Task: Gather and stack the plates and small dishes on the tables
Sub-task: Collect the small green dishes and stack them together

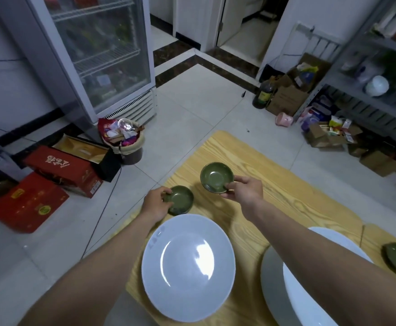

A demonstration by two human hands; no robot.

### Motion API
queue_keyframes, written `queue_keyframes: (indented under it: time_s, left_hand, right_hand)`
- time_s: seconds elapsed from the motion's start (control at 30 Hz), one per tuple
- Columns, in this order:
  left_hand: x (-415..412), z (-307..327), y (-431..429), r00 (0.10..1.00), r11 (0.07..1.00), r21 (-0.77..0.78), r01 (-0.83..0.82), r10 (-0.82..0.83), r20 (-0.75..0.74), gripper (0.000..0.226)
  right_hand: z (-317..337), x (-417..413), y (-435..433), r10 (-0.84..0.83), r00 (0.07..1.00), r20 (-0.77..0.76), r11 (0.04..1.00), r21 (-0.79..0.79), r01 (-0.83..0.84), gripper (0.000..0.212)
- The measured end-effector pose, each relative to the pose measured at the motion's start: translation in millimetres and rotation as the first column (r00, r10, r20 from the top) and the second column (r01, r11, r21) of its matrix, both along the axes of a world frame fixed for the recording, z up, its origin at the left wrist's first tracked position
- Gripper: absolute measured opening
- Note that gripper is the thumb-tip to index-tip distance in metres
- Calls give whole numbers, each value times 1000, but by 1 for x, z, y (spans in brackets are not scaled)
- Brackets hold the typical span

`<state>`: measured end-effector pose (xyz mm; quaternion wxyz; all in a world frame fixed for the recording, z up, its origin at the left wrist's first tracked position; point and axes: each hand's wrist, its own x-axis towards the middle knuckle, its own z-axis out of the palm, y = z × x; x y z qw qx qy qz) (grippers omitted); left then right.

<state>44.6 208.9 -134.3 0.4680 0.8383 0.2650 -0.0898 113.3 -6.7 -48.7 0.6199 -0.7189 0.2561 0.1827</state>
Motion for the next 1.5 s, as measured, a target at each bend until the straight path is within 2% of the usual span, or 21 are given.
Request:
queue_keyframes:
  time_s: [0.23, 0.4, 0.57, 0.8, 1.03, 1.27, 1.5]
  left_hand:
    - [7, 0, -7, 987, 984, -75, -159, 159, -2, 39]
    - [9, 35, -24, 975, 974, -131, -183, 197, 105, 38]
    - [-7, 85, -63, 955, 957, -231, -175, 222, 197, 40]
    - [-55, 149, -169, 939, 958, -283, -51, 143, 314, 43]
    - [-134, 181, -314, 928, 961, -272, 47, 58, 368, 46]
    - [-197, 173, -437, 933, 937, -279, 208, -105, 344, 46]
    - [-217, 136, -528, 911, 889, -270, 370, -292, 290, 47]
  right_hand:
    - [-2, 2, -10, -21, 1000, -5, 1000, 6, 21, 35]
    - [20, -7, -25, -61, 997, 39, 997, 48, 59, 30]
    - [53, -26, -65, -94, 987, 132, 992, 92, 82, 37]
    - [104, -90, -170, -175, 947, 270, 974, 185, 127, 41]
    - [124, -189, -304, -305, 911, 277, 931, 291, 223, 34]
    - [117, -264, -423, -463, 852, 243, 869, 311, 384, 39]
    - [92, -317, -511, -604, 773, 195, 792, 258, 553, 41]
